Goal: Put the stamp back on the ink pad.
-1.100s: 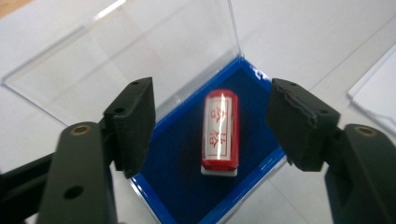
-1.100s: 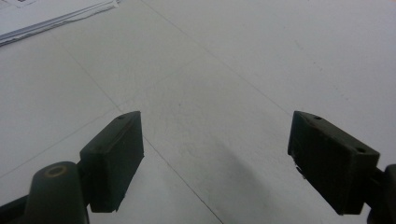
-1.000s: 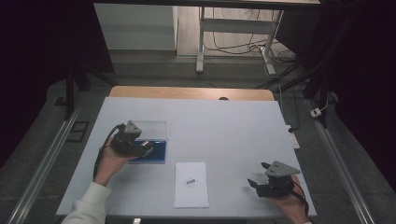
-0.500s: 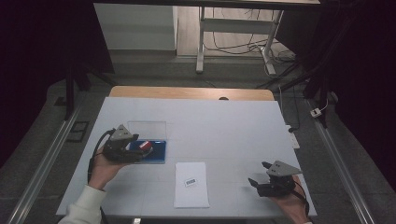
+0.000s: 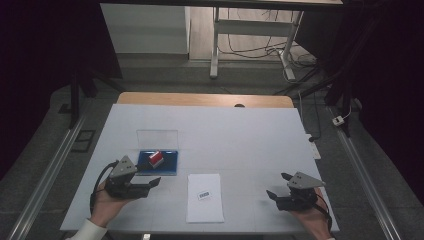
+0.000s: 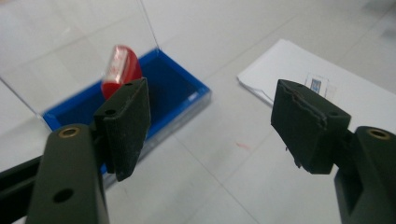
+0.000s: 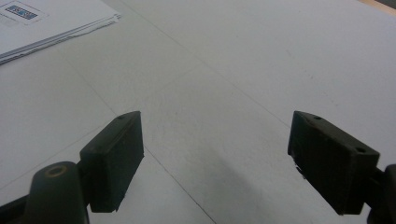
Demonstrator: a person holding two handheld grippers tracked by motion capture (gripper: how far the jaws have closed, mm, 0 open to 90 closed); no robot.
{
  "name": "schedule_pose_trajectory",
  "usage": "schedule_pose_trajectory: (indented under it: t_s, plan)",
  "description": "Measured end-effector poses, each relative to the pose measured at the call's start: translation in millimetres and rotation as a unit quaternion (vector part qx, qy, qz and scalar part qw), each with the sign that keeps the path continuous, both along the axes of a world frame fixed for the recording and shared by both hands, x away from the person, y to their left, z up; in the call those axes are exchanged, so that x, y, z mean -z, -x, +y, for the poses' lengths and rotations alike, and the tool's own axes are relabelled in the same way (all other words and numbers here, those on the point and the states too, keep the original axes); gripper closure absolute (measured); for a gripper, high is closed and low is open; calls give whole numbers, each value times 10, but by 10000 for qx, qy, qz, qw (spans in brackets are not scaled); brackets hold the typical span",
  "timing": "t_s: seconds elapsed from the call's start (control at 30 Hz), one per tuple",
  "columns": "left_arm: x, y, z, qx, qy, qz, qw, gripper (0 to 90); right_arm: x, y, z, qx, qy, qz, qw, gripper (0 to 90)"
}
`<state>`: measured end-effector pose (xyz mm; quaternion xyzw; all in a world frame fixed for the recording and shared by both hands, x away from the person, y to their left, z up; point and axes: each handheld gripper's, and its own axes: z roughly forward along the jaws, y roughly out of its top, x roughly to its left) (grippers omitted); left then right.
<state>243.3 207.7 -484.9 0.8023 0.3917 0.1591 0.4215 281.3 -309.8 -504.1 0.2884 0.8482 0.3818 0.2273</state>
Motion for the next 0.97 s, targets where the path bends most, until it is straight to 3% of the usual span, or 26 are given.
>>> schedule_pose_trajectory:
  t_s: [0.37, 0.97]
  plan:
    - [188, 180, 52, -39, -1, 74, 10000, 275, 17, 3, -2, -137, -65, 15, 9999, 177]
    - [199, 178, 20, -49, -90, 25, 9999, 275, -1, 19, 0, -141, -63, -59, 9999, 180]
